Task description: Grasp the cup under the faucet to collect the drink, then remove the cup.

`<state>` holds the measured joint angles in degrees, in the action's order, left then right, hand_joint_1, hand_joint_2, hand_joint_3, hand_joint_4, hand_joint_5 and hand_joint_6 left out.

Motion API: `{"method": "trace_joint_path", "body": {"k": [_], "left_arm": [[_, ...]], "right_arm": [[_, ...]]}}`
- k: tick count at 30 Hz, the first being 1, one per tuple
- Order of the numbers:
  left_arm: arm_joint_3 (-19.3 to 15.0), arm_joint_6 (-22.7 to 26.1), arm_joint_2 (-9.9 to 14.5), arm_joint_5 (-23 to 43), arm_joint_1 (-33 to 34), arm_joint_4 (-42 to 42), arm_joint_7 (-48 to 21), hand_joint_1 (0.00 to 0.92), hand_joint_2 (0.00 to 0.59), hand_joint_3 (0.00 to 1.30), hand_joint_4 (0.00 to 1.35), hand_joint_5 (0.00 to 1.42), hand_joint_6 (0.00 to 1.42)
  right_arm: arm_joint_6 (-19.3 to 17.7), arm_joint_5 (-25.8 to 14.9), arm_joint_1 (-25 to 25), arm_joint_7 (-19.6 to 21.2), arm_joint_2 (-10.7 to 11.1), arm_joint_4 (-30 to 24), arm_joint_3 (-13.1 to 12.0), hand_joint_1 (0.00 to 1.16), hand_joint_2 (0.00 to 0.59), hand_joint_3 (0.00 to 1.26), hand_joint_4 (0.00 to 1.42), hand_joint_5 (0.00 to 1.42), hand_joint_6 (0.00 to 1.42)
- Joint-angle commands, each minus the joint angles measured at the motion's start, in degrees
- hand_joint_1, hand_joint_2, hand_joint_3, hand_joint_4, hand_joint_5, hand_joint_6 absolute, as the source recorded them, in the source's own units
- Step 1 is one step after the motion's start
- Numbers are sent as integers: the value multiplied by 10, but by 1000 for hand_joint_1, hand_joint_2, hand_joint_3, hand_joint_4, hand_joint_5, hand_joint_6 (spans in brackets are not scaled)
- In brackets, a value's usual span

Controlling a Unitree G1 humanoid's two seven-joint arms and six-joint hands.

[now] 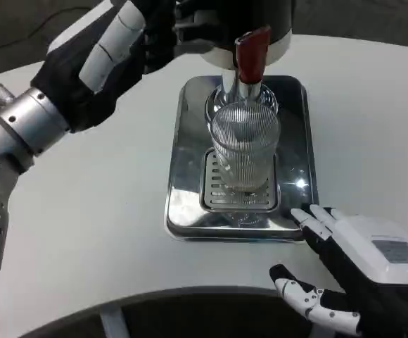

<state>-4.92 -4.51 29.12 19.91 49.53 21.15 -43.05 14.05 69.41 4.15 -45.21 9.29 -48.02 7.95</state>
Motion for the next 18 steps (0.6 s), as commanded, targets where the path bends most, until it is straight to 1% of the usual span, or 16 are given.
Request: {"method": "trace_joint_path", "body": {"k": [1,6,14,18], "left_arm": [[5,20,-8,-1,20,11,-24,0,122,108,48,192,156],[8,29,-12,-6,32,16,-39,0,120,107,47,193,156],[21,31,-14,-21,64,56,-56,0,116,107,52,193,156],[25,29,-20,-32,83,79,-64,0,114,107,54,193,156]], "right_arm": [[0,-2,9,4,-4,-12,-4,155,431,64,0,0,0],[0,-3,10,5,-4,-13,-8,153,430,64,0,0,0],[-2,-7,15,7,-6,-13,-5,153,426,64,0,0,0],[-3,-7,17,8,-7,-15,-4,152,424,64,0,0,0]]}}
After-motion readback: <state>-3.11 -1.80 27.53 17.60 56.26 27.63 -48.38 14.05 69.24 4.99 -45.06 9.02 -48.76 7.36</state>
